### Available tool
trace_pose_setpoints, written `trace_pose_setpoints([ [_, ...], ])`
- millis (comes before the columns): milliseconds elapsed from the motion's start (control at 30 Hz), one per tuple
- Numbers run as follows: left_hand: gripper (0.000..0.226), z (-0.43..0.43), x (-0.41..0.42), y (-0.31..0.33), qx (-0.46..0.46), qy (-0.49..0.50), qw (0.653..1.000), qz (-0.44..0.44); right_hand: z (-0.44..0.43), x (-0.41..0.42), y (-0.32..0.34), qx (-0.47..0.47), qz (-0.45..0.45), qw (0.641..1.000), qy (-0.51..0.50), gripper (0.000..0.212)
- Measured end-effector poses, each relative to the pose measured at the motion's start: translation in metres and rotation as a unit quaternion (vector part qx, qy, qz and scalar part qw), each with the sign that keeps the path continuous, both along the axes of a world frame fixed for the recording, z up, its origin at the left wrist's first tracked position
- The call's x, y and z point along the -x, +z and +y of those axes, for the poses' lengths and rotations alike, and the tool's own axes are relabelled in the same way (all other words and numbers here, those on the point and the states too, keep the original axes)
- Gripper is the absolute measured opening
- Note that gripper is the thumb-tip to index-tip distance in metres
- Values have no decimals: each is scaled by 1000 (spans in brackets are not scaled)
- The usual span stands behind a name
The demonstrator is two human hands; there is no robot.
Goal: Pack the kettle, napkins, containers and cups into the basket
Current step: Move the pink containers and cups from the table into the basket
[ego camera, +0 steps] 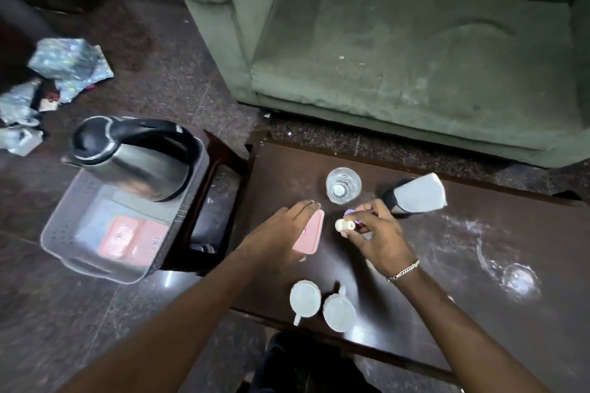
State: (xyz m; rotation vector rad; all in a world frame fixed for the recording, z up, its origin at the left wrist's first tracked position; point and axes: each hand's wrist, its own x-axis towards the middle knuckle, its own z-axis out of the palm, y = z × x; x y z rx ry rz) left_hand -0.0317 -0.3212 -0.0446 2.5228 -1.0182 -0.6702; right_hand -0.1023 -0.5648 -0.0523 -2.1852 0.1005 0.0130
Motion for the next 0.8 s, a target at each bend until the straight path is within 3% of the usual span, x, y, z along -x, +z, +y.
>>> trace_pose_setpoints([
  [233,116,98,-26,58,19,67,997,-15,91,-47,42,-33,-38,996,67,27],
  [467,108,205,-32,78,13,131,991,-31,199,-77,67,-66,-49,987,141,24],
  [800,110,360,-34,74,-81,239,968,-3,320,-93,47,-85,23,972,218,27],
])
